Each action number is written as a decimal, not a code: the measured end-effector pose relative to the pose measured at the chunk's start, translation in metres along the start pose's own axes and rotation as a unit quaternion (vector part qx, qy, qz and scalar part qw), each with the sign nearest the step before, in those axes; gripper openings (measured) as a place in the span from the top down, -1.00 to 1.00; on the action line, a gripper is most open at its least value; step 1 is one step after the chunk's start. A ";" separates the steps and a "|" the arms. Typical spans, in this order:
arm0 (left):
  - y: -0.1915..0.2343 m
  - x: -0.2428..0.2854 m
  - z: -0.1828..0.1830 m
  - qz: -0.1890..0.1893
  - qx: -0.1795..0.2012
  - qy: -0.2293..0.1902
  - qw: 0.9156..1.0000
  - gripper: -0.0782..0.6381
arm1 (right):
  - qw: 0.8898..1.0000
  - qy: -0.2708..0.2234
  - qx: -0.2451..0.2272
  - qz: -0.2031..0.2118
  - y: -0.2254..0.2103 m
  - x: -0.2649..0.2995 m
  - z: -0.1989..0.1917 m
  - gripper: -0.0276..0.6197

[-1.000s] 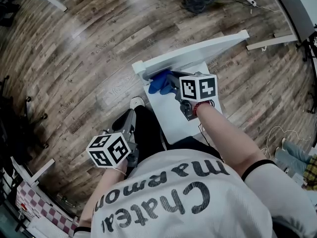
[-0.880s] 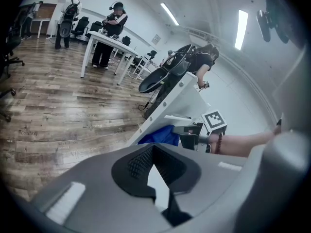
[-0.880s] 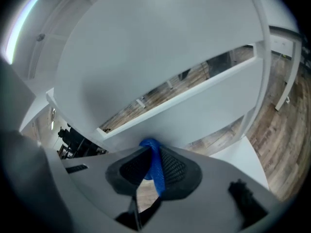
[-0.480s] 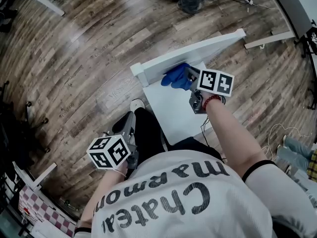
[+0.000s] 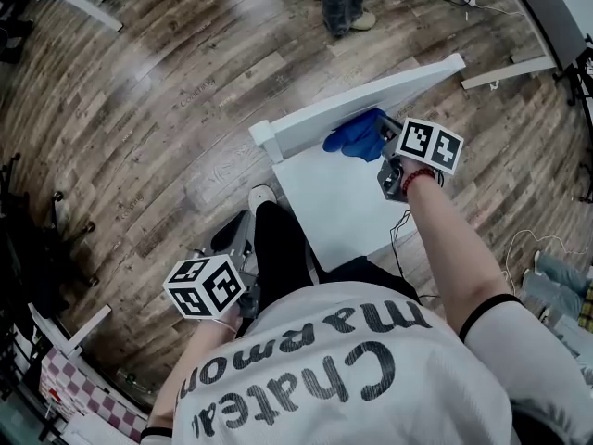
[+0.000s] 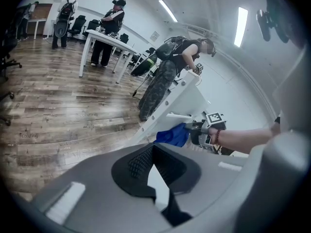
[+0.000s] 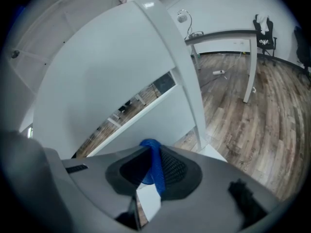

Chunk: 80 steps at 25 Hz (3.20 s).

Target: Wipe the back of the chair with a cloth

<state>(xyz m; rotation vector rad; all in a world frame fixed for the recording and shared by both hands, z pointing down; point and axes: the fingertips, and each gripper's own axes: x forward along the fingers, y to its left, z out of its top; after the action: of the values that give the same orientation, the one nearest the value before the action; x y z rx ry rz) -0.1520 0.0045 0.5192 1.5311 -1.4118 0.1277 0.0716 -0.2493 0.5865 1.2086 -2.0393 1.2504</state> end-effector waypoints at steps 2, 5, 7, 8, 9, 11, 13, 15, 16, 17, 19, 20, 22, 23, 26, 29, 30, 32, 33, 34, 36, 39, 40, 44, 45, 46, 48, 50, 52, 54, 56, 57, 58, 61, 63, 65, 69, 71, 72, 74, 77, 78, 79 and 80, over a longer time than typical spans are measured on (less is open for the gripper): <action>0.002 -0.003 -0.001 0.002 0.000 0.001 1.000 0.76 | 1.000 -0.005 -0.005 -0.013 -0.009 -0.003 0.007 0.71; 0.004 -0.004 0.001 0.004 -0.001 0.001 1.000 0.76 | 0.999 -0.014 -0.008 -0.029 -0.022 -0.008 0.019 0.71; 0.004 -0.003 0.001 0.004 -0.002 0.001 1.000 0.76 | 0.999 -0.021 -0.004 -0.037 -0.031 -0.009 0.026 0.71; 0.004 -0.002 0.002 0.004 -0.001 0.002 1.000 0.76 | 0.999 -0.025 0.000 -0.040 -0.035 -0.010 0.028 0.71; 0.004 -0.002 0.002 0.004 -0.001 0.002 1.000 0.76 | 0.999 -0.029 0.004 -0.044 -0.039 -0.011 0.030 0.71; 0.004 -0.002 0.002 0.004 -0.001 0.002 1.000 0.76 | 0.998 -0.037 0.017 -0.049 -0.047 -0.013 0.034 0.71; 0.005 -0.003 0.003 0.005 0.000 0.003 1.000 0.76 | 0.997 -0.043 0.025 -0.056 -0.052 -0.014 0.038 0.71; 0.007 -0.005 0.003 0.007 0.000 0.004 1.000 0.76 | 0.996 -0.048 0.032 -0.063 -0.057 -0.016 0.042 0.71; 0.007 -0.006 0.003 0.007 0.000 0.004 1.000 0.76 | 0.996 -0.052 0.037 -0.066 -0.059 -0.017 0.044 0.71; 0.008 -0.006 0.002 0.007 0.000 0.005 1.000 0.76 | 0.995 -0.056 0.042 -0.068 -0.061 -0.017 0.046 0.71; 0.009 -0.006 0.001 0.008 0.000 0.007 1.000 0.76 | 0.994 -0.063 0.051 -0.073 -0.066 -0.018 0.050 0.71; 0.009 -0.005 0.001 0.007 0.000 0.008 1.000 0.76 | 0.993 -0.066 0.056 -0.075 -0.069 -0.019 0.051 0.71; 0.009 -0.006 0.002 0.006 0.003 0.009 1.000 0.76 | 0.992 -0.074 0.067 -0.080 -0.073 -0.022 0.053 0.71; 0.009 -0.006 0.003 0.005 0.005 0.009 1.000 0.76 | 0.991 -0.079 0.074 -0.082 -0.074 -0.024 0.054 0.71; 0.008 -0.004 0.005 0.001 0.010 0.011 1.000 0.76 | 0.987 -0.095 0.098 -0.085 -0.080 -0.030 0.057 0.71; 0.004 -0.001 0.006 -0.005 0.018 0.011 1.000 0.76 | 0.985 -0.109 0.104 -0.087 -0.082 -0.040 0.058 0.71; 0.002 0.000 0.007 -0.007 0.020 0.010 1.000 0.76 | 0.984 -0.115 0.101 -0.086 -0.081 -0.046 0.059 0.71; -0.001 0.000 0.012 -0.008 0.024 0.003 1.000 0.76 | 0.985 -0.130 0.088 -0.078 -0.074 -0.061 0.063 0.71; -0.002 -0.001 0.016 -0.009 0.026 -0.003 1.000 0.76 | 0.985 -0.136 0.079 -0.072 -0.069 -0.068 0.065 0.71; -0.004 -0.001 0.021 -0.011 0.027 -0.012 1.000 0.76 | 0.985 -0.144 0.067 -0.066 -0.063 -0.077 0.069 0.71; -0.013 -0.002 0.038 -0.021 0.029 -0.042 0.998 0.76 | 0.984 -0.163 0.038 -0.053 -0.051 -0.098 0.079 0.72; -0.037 -0.005 0.066 -0.037 0.037 -0.102 0.993 0.76 | 0.979 -0.204 0.000 -0.021 -0.032 -0.138 0.098 0.72; -0.046 -0.008 0.073 -0.037 0.042 -0.122 0.991 0.76 | 0.976 -0.218 -0.012 -0.007 -0.024 -0.153 0.104 0.72; -0.080 -0.031 0.083 -0.028 0.065 -0.196 0.978 0.76 | 0.960 -0.264 -0.080 0.041 0.005 -0.213 0.118 0.72; -0.086 -0.038 0.080 -0.024 0.068 -0.212 0.975 0.76 | 0.956 -0.271 -0.104 0.051 0.013 -0.227 0.119 0.72; -0.092 -0.046 0.077 -0.019 0.070 -0.225 0.972 0.76 | 0.950 -0.277 -0.129 0.062 0.021 -0.241 0.119 0.72; -0.106 -0.062 0.069 -0.016 0.071 -0.247 0.966 0.76 | 0.937 -0.289 -0.174 0.088 0.042 -0.266 0.118 0.72; -0.124 -0.079 0.063 -0.027 0.079 -0.266 0.960 0.76 | 0.923 -0.302 -0.214 0.108 0.065 -0.290 0.116 0.72; -0.148 -0.097 0.062 -0.045 0.096 -0.284 0.953 0.76 | 0.910 -0.313 -0.243 0.121 0.087 -0.313 0.113 0.72; -0.175 -0.117 0.065 -0.064 0.118 -0.292 0.947 0.76 | 0.900 -0.320 -0.261 0.139 0.108 -0.338 0.107 0.72; -0.200 -0.138 0.070 -0.081 0.143 -0.295 0.941 0.76 | 0.888 -0.329 -0.276 0.165 0.131 -0.364 0.100 0.72; -0.211 -0.150 0.074 -0.090 0.154 -0.298 0.938 0.76 | 0.881 -0.336 -0.281 0.178 0.144 -0.377 0.097 0.72; -0.220 -0.162 0.078 -0.100 0.164 -0.303 0.933 0.76 | 0.874 -0.344 -0.283 0.192 0.157 -0.390 0.094 0.72; -0.235 -0.203 0.090 -0.124 0.186 -0.325 0.919 0.76 | 0.861 -0.364 -0.275 0.225 0.190 -0.422 0.082 0.72; -0.240 -0.227 0.095 -0.138 0.196 -0.336 0.911 0.76 | 0.856 -0.372 -0.270 0.237 0.208 -0.440 0.072 0.72; -0.245 -0.245 0.096 -0.153 0.199 -0.339 0.906 0.76 | 0.853 -0.377 -0.271 0.238 0.221 -0.454 0.060 0.72; -0.247 -0.274 0.084 -0.168 0.220 -0.328 0.903 0.76 | 0.853 -0.388 -0.274 0.216 0.235 -0.475 0.027 0.73; -0.243 -0.284 0.074 -0.171 0.240 -0.319 0.901 0.76 | 0.857 -0.391 -0.269 0.199 0.235 -0.480 0.007 0.73; -0.241 -0.288 0.068 -0.175 0.248 -0.314 0.900 0.76 | 0.860 -0.392 -0.263 0.193 0.233 -0.482 -0.003 0.73; -0.238 -0.295 0.055 -0.186 0.254 -0.302 0.900 0.76 | 0.867 -0.389 -0.249 0.186 0.231 -0.485 -0.024 0.73; -0.235 -0.307 0.036 -0.196 0.251 -0.288 0.903 0.76 | 0.874 -0.383 -0.241 0.175 0.230 -0.493 -0.056 0.73; -0.234 -0.310 0.029 -0.199 0.250 -0.283 0.904 0.76 | 0.876 -0.384 -0.238 0.169 0.228 -0.495 -0.066 0.73; -0.233 -0.312 0.021 -0.203 0.251 -0.279 0.905 0.76 | 0.878 -0.384 -0.234 0.163 0.226 -0.497 -0.075 0.73; -0.232 -0.313 0.014 -0.208 0.253 -0.274 0.904 0.76 | 0.880 -0.384 -0.230 0.157 0.223 -0.498 -0.084 0.74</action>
<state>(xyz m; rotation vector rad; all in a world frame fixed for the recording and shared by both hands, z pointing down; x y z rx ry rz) -0.0728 0.1660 0.1734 2.4097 -1.5023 -0.2383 0.1298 0.0895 0.1544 1.2748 -2.9706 0.3148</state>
